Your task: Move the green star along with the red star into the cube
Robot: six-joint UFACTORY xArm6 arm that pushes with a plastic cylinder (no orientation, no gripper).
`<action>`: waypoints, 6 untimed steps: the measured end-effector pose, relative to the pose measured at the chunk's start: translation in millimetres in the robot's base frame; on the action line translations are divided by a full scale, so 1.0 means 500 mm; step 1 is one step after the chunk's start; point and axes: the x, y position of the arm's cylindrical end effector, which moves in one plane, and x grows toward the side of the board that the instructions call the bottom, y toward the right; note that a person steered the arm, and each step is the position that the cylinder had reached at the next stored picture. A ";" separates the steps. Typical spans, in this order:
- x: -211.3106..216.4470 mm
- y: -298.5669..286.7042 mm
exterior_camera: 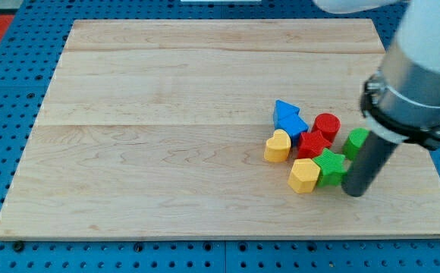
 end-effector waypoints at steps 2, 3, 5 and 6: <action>0.077 0.032; 0.077 -0.013; -0.051 -0.066; -0.043 -0.056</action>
